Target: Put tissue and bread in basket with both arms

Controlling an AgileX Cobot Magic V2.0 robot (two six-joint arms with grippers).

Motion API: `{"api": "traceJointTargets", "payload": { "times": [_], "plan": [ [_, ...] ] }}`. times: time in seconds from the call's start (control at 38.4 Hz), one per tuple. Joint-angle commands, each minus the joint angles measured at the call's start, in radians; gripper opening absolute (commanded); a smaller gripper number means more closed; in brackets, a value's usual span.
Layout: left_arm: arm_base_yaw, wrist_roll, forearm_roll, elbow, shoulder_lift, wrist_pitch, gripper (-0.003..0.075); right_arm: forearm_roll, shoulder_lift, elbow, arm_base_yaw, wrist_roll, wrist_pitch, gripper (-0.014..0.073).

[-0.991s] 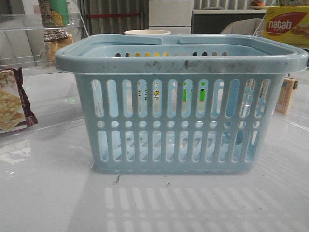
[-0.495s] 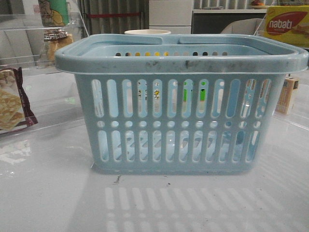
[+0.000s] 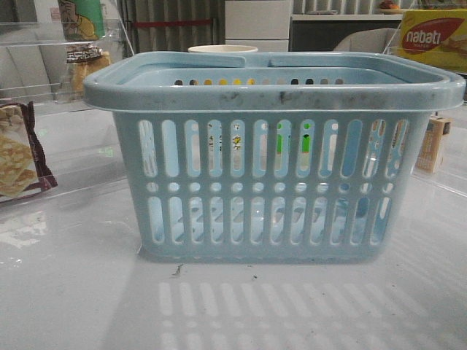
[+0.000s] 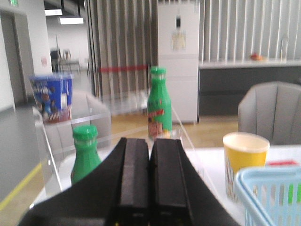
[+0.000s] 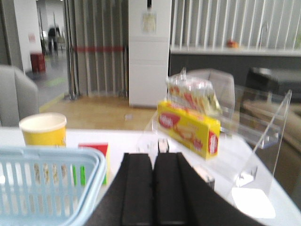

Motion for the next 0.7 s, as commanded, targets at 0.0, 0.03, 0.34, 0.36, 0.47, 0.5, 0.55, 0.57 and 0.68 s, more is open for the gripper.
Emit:
{"api": "traceJointTargets", "payload": {
  "times": [0.0,0.03,0.34,0.36,0.47,0.5,0.55,0.57,0.68],
  "plan": [
    [0.002,-0.010,-0.005,-0.047,0.079,0.022,0.0091,-0.014,0.089,-0.054,-0.003,0.004,0.013,0.0054],
    [0.002,-0.010,-0.005,-0.047,0.094,0.042,0.0091,-0.014,0.107,-0.053,-0.003,0.004,0.024,0.0054],
    [0.002,-0.010,-0.005,-0.035,0.238,0.262,0.0091,-0.014,0.300,-0.048,-0.003,0.004,0.164,0.0054],
    [0.002,-0.010,-0.005,-0.035,0.251,0.262,0.0091,-0.014,0.317,-0.048,-0.003,0.004,0.168,0.0054],
    [0.002,-0.010,-0.010,-0.035,0.292,0.263,0.0091,-0.014,0.375,-0.048,-0.003,0.004,0.181,0.0054],
    [0.002,-0.010,-0.010,-0.035,0.302,0.263,0.0091,-0.014,0.392,-0.048,-0.003,0.004,0.182,0.0054],
    [0.002,-0.010,-0.010,-0.035,0.320,0.263,0.0091,-0.014,0.419,-0.048,-0.003,0.004,0.183,0.0059],
    [0.002,-0.010,-0.010,-0.035,0.328,0.263,0.0091,-0.014,0.431,-0.048,-0.003,0.004,0.183,0.0061],
    [0.002,-0.010,-0.010,-0.035,0.356,0.254,0.0146,-0.014,0.480,-0.048,-0.003,-0.003,0.183,0.0167]
  ]
}}
